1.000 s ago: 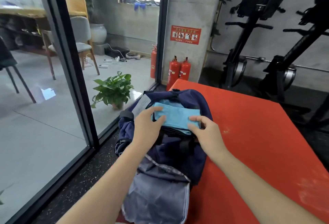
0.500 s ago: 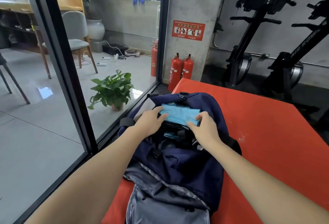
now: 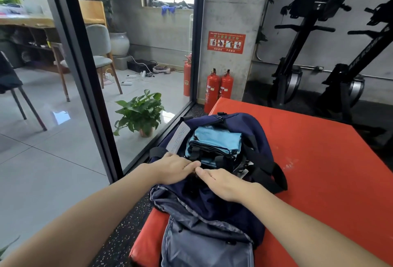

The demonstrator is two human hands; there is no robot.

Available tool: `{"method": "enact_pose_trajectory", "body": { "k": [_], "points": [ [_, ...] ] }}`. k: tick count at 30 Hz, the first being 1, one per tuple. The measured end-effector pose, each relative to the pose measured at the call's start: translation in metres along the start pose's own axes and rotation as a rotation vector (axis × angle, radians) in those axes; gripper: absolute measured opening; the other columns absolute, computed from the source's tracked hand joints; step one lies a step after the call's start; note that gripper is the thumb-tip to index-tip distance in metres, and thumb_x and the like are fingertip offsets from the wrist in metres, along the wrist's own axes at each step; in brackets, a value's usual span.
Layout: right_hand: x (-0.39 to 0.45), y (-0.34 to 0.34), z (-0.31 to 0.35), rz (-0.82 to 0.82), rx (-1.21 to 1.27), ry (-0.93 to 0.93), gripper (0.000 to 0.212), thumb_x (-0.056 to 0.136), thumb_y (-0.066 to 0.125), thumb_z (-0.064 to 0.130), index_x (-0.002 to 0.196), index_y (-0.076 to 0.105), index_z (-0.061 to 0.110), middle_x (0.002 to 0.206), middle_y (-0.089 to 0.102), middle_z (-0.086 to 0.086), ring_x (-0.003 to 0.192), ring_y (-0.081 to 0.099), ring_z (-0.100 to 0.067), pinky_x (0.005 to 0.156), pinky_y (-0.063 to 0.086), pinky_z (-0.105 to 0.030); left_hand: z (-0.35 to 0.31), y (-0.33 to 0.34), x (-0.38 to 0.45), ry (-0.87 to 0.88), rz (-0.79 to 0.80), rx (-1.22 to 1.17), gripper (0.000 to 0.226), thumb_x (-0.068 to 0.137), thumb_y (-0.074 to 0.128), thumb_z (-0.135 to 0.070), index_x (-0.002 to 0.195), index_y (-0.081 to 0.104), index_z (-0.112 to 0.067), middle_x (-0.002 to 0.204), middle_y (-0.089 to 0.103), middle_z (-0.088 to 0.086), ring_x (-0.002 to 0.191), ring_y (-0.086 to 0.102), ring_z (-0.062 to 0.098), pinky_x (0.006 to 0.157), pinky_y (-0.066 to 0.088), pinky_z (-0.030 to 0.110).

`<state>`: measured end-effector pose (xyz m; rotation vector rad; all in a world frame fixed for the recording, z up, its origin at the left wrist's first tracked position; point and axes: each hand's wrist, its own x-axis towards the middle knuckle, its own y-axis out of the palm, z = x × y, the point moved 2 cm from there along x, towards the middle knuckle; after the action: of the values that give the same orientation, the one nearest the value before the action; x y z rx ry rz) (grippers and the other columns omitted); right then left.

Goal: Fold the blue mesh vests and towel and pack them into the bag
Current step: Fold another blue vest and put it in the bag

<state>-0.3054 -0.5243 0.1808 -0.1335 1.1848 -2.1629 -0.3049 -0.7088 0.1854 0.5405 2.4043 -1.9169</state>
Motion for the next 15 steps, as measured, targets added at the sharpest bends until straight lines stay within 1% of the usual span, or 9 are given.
{"method": "enact_pose_trajectory", "body": {
  "k": [1,2,4,5,7,8,10,12,15],
  "points": [
    [0.001,0.0,0.002,0.016,-0.01,0.01,0.071,0.089,0.016,0.08,0.117,0.064,0.037,0.125,0.064,0.003,0.117,0.056,-0.017,0.107,0.039,-0.038,-0.001,0.004,0.0,0.025,0.018,0.037,0.048,0.106,0.014,-0.05,0.094,0.056,-0.03,0.105,0.068,0.002,0.112,0.055,0.023,0.111,0.022,0.046],
    [0.001,0.001,0.007,0.027,-0.016,0.008,0.062,0.092,0.017,0.077,0.103,0.066,0.041,0.118,0.064,0.004,0.111,0.055,-0.018,0.107,0.039,-0.038,-0.002,0.008,0.001,0.047,0.029,0.094,0.047,0.107,0.014,-0.044,0.094,0.057,-0.027,0.1,0.066,0.001,0.11,0.054,0.022,0.109,0.023,0.047],
    [-0.004,0.002,0.017,0.049,-0.073,-0.029,0.051,0.096,0.017,0.07,0.067,0.052,0.046,0.096,0.057,0.006,0.096,0.048,-0.019,0.101,0.038,-0.039,-0.003,0.009,-0.002,0.077,0.014,0.215,0.046,0.108,0.015,-0.036,0.091,0.057,-0.024,0.089,0.058,-0.003,0.104,0.05,0.022,0.103,0.026,0.047],
    [-0.006,0.002,0.021,0.045,-0.138,-0.057,0.053,0.097,0.017,0.069,0.062,0.045,0.042,0.088,0.054,0.007,0.094,0.048,-0.021,0.098,0.038,-0.04,-0.004,0.007,-0.004,0.095,-0.029,0.265,0.045,0.107,0.016,-0.034,0.085,0.054,-0.025,0.082,0.054,-0.005,0.098,0.047,0.021,0.099,0.028,0.046],
    [-0.011,-0.004,0.023,-0.015,-0.239,-0.09,0.06,0.095,0.015,0.073,0.065,0.044,0.03,0.078,0.054,0.006,0.09,0.055,-0.026,0.091,0.042,-0.043,-0.007,-0.004,-0.009,0.164,-0.18,0.316,0.045,0.107,0.019,-0.037,0.07,0.043,-0.028,0.072,0.052,-0.006,0.088,0.043,0.018,0.093,0.03,0.042],
    [-0.014,-0.011,0.026,-0.065,-0.265,-0.099,0.067,0.091,0.014,0.078,0.067,0.046,0.025,0.076,0.056,0.005,0.087,0.057,-0.028,0.087,0.044,-0.044,-0.008,-0.011,-0.011,0.195,-0.276,0.302,0.046,0.107,0.022,-0.039,0.067,0.041,-0.027,0.07,0.055,-0.004,0.084,0.043,0.017,0.093,0.03,0.041],
    [-0.021,-0.032,0.026,-0.203,-0.338,-0.143,0.077,0.086,0.013,0.084,0.066,0.047,0.019,0.068,0.056,0.002,0.078,0.056,-0.026,0.078,0.046,-0.043,-0.005,-0.027,-0.013,0.223,-0.426,0.262,0.057,0.104,0.022,-0.05,0.063,0.051,-0.023,0.071,0.058,0.0,0.08,0.043,0.013,0.095,0.03,0.037],
    [-0.032,-0.06,0.023,-0.349,-0.436,-0.239,0.076,0.088,0.014,0.082,0.06,0.043,0.018,0.058,0.05,0.002,0.067,0.051,-0.022,0.073,0.043,-0.042,0.0,-0.044,-0.015,0.228,-0.506,0.255,0.071,0.099,0.013,-0.063,0.057,0.053,-0.022,0.069,0.055,0.001,0.078,0.043,0.011,0.095,0.029,0.034],
    [-0.05,-0.104,0.019,-0.46,-0.64,-0.336,0.071,0.088,0.01,0.08,0.058,0.04,0.024,0.051,0.039,0.008,0.062,0.044,-0.023,0.073,0.034,-0.037,0.006,-0.071,-0.015,0.219,-0.572,0.314,0.08,0.098,0.009,-0.067,0.055,0.055,-0.018,0.066,0.052,0.001,0.077,0.044,0.012,0.097,0.028,0.036]
  ]
}}
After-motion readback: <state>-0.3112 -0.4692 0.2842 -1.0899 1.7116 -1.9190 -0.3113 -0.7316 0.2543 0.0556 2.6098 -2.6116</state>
